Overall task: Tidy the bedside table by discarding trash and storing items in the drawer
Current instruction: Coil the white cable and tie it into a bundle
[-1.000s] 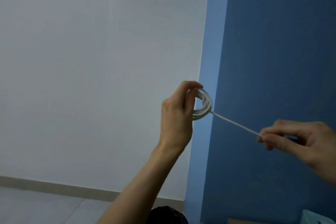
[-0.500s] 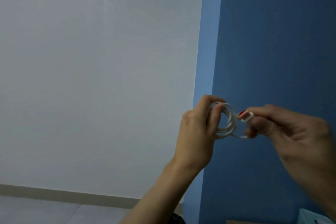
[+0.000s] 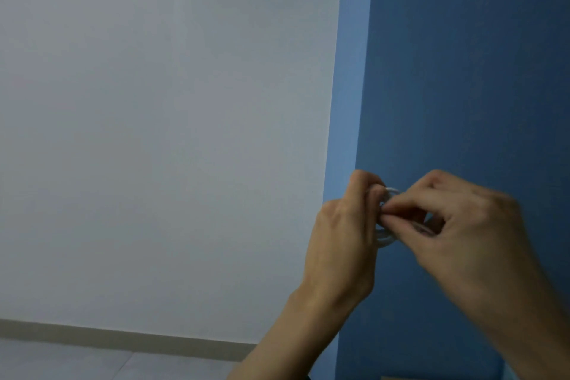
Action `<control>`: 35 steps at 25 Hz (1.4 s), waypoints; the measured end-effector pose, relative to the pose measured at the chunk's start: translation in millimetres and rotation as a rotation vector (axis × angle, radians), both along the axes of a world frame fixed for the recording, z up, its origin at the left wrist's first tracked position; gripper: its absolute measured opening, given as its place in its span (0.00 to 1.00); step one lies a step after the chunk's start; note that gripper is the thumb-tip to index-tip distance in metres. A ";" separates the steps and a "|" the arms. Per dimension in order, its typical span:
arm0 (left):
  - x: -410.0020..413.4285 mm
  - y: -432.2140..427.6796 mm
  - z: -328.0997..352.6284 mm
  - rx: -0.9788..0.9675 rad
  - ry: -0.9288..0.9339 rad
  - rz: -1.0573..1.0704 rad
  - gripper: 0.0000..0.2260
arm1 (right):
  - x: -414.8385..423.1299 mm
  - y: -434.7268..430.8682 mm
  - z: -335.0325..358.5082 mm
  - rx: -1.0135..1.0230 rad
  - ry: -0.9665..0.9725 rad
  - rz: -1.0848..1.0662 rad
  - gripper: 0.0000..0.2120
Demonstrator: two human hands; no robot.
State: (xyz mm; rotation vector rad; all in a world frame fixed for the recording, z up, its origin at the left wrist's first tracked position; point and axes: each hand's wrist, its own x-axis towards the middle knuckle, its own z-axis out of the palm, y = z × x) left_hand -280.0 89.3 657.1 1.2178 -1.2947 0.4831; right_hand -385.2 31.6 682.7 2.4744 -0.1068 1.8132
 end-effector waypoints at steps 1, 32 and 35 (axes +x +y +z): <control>-0.7 -0.6 -0.6 0.008 -0.027 0.072 0.14 | 2.4 1.2 -0.1 0.040 -0.010 -0.004 0.07; 2.3 13.5 14.4 -0.041 0.387 -0.381 0.13 | 20.1 -29.8 -14.1 0.751 0.340 0.972 0.13; -1.3 17.4 14.9 -0.004 0.411 -0.421 0.13 | 20.7 -30.2 -15.8 0.722 0.318 0.964 0.21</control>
